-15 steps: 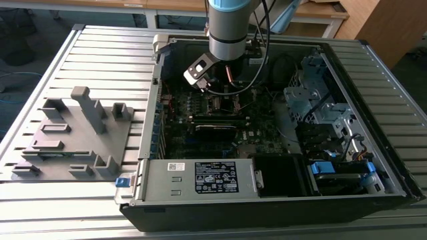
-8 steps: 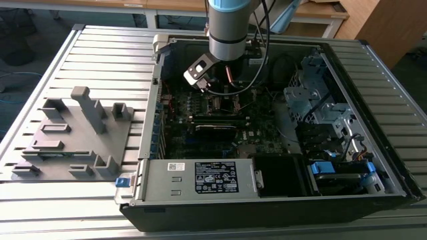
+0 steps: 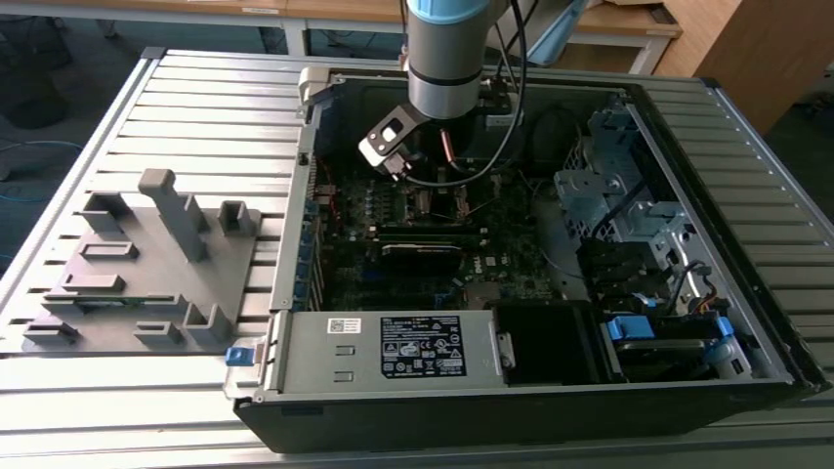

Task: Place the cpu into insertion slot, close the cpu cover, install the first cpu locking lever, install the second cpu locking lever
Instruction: 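Place the cpu into insertion slot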

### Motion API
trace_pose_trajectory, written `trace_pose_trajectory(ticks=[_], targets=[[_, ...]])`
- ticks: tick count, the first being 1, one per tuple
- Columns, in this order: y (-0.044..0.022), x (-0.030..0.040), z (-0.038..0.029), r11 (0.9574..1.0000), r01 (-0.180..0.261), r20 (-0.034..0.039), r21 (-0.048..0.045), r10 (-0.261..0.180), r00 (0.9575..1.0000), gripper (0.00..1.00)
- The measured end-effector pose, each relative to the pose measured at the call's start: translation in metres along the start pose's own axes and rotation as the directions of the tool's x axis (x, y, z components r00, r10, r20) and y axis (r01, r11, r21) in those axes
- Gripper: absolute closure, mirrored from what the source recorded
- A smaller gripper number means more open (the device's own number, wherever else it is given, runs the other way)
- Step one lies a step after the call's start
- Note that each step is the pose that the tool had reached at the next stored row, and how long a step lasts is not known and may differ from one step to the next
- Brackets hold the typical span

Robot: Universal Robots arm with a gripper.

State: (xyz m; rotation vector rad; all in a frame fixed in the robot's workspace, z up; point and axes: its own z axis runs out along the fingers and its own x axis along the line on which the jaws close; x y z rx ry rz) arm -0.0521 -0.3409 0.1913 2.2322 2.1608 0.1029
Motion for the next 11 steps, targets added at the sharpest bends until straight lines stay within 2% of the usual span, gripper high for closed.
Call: trace_pose_trajectory(ticks=[6, 7, 11], targets=[[0.0000, 0.0000, 0.0002, 1.0000, 0.000, -0.0004, -0.0003, 0.000, 1.0000, 0.45], [0.0000, 0.0000, 0.0002, 1.0000, 0.000, -0.0003, -0.0002, 0.000, 1.0000, 0.38], [0.0000, 0.0000, -0.0006, 1.0000, 0.000, 0.0004, 0.0002, 0.000, 1.0000, 0.38]])
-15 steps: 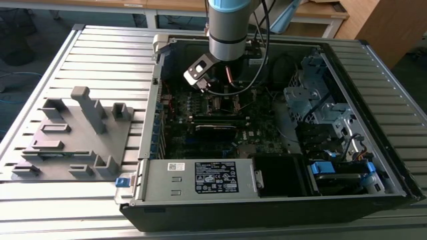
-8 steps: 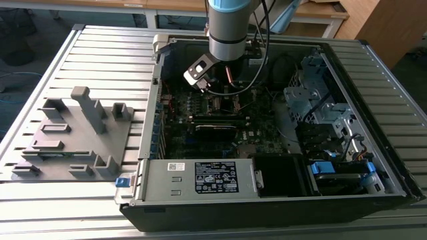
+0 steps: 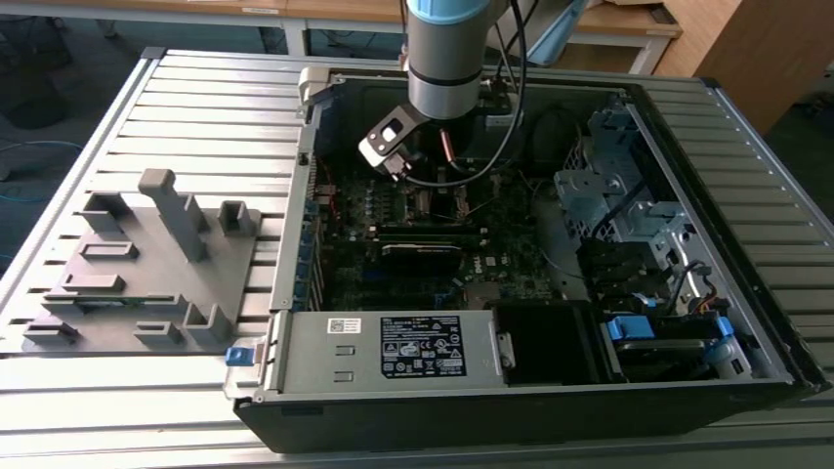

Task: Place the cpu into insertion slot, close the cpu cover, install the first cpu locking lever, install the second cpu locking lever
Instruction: 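Place the cpu into insertion slot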

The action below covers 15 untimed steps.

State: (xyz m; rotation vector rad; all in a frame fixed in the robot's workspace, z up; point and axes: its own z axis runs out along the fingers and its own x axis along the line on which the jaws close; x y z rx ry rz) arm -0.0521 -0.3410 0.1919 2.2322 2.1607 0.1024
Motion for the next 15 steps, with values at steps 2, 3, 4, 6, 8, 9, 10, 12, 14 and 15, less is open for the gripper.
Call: trace_pose_trajectory(ticks=[2, 3, 4, 6, 8, 9, 10, 12, 14, 15], targets=[[0.0002, 0.0001, -0.0022, 1.0000, 0.000, -0.0003, -0.0002, 0.000, 1.0000, 0.38], [0.0003, 0.0001, -0.0039, 1.0000, 0.000, -0.0003, -0.0002, 0.000, 1.0000, 0.38], [0.0004, 0.0002, -0.0059, 1.0000, 0.000, -0.0003, -0.0001, 0.000, 1.0000, 0.38], [0.0007, 0.0003, -0.0100, 1.0000, 0.000, -0.0004, -0.0002, 0.000, 1.0000, 0.38], [0.0010, 0.0004, -0.0141, 1.0000, 0.000, -0.0004, -0.0003, 0.000, 1.0000, 0.38], [0.0011, 0.0004, -0.0156, 1.0000, 0.000, -0.0003, -0.0002, 0.000, 1.0000, 0.38], [0.0012, 0.0005, -0.0158, 1.0000, 0.000, -0.0005, -0.0002, 0.000, 1.0000, 0.38], [0.0011, 0.0005, -0.0157, 1.0000, 0.000, -0.0007, -0.0003, 0.000, 1.0000, 0.38], [0.0012, 0.0004, -0.0159, 1.0000, 0.000, -0.0005, -0.0003, 0.000, 1.0000, 0.38], [0.0011, 0.0004, -0.0159, 1.0000, 0.000, -0.0004, -0.0002, 0.000, 1.0000, 0.38]])
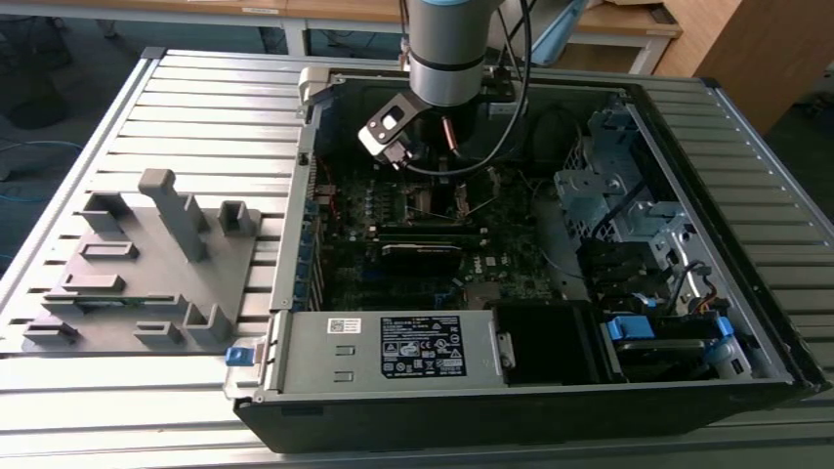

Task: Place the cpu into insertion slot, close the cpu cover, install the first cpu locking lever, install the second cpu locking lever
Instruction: 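Place the cpu into insertion slot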

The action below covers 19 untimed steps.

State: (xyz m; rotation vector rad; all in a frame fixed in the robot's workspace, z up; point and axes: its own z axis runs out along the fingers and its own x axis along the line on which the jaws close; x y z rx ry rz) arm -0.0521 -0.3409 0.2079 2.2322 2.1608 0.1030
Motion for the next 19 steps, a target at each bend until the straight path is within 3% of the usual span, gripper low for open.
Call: trace_pose_trajectory(ticks=[7, 11, 12, 14, 19], targets=[[0.0000, 0.0000, -0.0002, 1.0000, 0.000, -0.0001, 0.0000, 0.000, 1.0000, 0.40], [0.0000, 0.0000, -0.0003, 1.0000, 0.000, 0.0000, 0.0000, 0.000, 1.0000, 0.58], [0.0000, 0.0000, -0.0004, 1.0000, 0.000, 0.0000, 0.0000, 0.000, 1.0000, 0.58], [0.0000, 0.0000, -0.0004, 1.0000, 0.000, 0.0000, 0.0000, 0.000, 1.0000, 0.70], [0.0001, 0.0000, -0.0006, 1.0000, 0.000, 0.0000, 0.0000, 0.000, 1.0000, 0.82]])
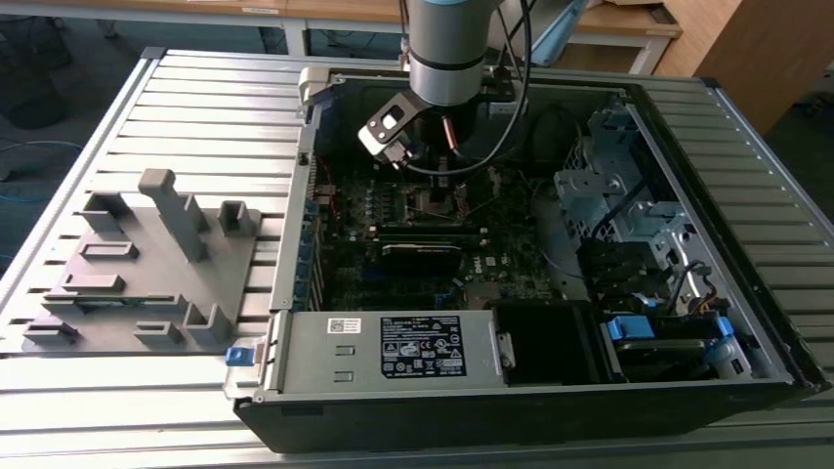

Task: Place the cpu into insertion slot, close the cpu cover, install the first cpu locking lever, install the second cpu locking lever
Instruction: 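Place the cpu into insertion slot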

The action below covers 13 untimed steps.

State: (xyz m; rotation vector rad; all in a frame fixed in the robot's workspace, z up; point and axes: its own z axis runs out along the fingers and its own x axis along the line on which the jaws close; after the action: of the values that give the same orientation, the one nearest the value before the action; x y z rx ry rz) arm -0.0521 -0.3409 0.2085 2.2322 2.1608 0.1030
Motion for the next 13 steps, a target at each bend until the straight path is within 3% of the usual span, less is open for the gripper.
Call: trace_pose_trajectory(ticks=[13], targets=[[0.0000, 0.0000, -0.0004, 1.0000, 0.000, 0.0000, 0.0000, 0.000, 1.0000, 0.90]])
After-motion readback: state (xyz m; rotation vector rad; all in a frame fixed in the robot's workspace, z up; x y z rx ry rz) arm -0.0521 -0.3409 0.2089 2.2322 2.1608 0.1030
